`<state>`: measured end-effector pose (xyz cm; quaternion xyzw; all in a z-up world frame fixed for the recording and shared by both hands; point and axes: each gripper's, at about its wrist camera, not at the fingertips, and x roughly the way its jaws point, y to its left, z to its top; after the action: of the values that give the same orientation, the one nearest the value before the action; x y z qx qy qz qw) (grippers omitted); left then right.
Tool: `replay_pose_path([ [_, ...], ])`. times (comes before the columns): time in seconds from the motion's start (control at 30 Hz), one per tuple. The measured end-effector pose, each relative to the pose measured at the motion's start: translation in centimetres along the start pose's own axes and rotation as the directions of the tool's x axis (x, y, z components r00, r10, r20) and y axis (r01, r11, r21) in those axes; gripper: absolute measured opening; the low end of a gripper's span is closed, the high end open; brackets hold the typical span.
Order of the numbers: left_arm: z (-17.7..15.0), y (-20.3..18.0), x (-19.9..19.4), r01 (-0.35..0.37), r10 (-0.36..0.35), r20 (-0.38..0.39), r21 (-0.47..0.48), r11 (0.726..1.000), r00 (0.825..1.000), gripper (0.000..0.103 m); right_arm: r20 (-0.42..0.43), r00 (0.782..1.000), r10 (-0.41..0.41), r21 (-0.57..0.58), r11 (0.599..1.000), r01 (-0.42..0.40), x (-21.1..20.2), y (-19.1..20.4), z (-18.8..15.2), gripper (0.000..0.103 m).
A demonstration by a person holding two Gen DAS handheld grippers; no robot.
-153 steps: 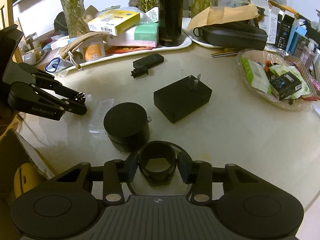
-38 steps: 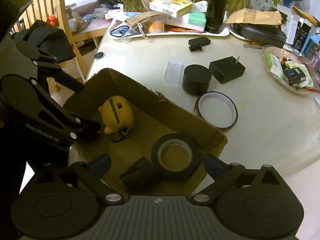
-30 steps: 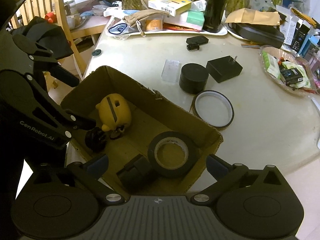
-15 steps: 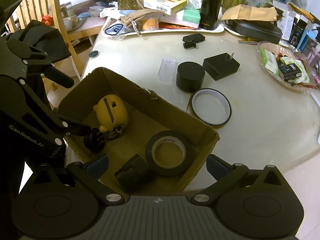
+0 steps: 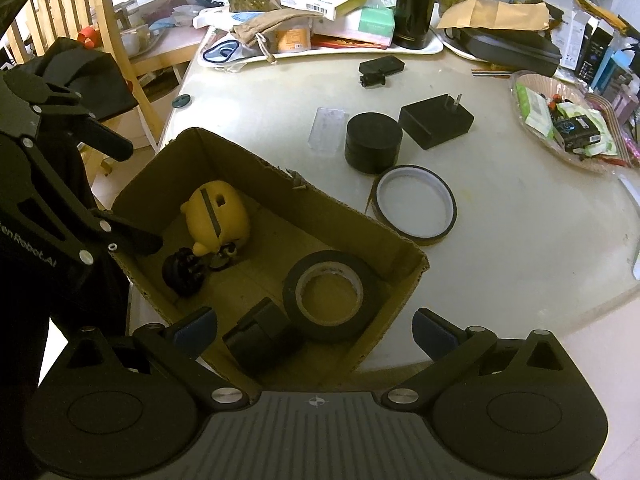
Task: Organize rigid objects
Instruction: 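Withdraw both tools from the box back over the table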
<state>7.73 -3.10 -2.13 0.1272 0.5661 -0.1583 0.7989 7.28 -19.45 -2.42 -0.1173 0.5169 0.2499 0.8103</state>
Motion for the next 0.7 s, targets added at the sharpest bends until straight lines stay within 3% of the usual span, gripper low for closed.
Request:
replay_pose_path([
  [0.7, 1.3, 1.9, -0.8, -0.008, 0.01, 0.05, -0.033, 0.999, 0.999, 0.092, 0.049, 0.999, -0.023, 0.078, 0.997, 0.019, -1.2, -2.6, 1.1, 0.103],
])
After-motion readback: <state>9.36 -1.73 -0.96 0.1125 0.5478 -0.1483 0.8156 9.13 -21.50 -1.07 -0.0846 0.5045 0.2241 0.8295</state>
